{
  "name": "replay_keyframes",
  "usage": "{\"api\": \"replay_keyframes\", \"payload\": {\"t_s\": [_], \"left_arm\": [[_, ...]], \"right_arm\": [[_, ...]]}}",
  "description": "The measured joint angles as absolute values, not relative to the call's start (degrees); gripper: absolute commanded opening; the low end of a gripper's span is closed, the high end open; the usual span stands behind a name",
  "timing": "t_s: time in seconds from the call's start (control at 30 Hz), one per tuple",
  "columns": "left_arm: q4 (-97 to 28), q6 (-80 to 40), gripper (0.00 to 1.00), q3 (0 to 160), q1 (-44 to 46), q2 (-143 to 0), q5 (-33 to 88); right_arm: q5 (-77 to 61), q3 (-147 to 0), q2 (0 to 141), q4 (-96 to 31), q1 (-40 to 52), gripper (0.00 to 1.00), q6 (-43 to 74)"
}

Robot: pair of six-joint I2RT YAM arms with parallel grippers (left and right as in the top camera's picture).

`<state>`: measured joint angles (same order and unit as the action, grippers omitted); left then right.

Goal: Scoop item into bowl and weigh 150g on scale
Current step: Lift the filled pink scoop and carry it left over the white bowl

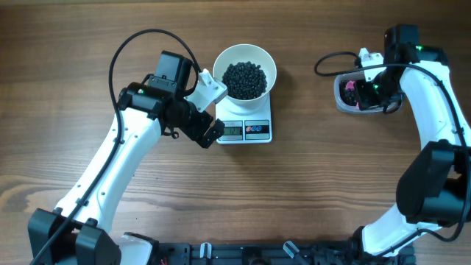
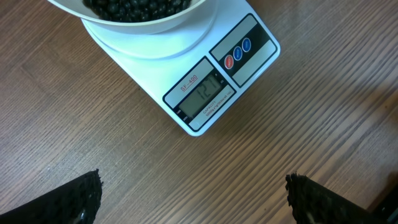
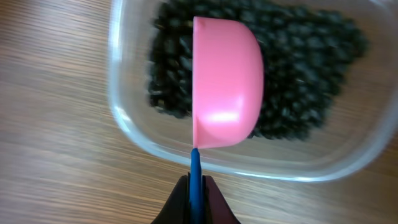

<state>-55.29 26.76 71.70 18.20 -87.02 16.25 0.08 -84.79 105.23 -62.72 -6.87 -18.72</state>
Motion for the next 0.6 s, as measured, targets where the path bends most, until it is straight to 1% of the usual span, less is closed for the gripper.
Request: {"api": "replay_keyframes", "payload": {"t_s": [0.1,0.17,0.6], "left_arm": [[-55.3,26.8,1.00,71.7,18.2,-87.0,16.3],[-55.3,26.7,1.00,71.7,18.2,-87.0,16.3],[-55.3,26.8,1.00,71.7,18.2,-87.0,16.3]], "right_arm": [[5.5,-84.8,105.2,-62.1,-7.2,0.04,-18.7],[6.6,-84.8,105.2,-62.0,-7.7,0.04,-18.7],[5.1,-84.6,106.1,-61.9,-8.1,0.04,-18.7]]}}
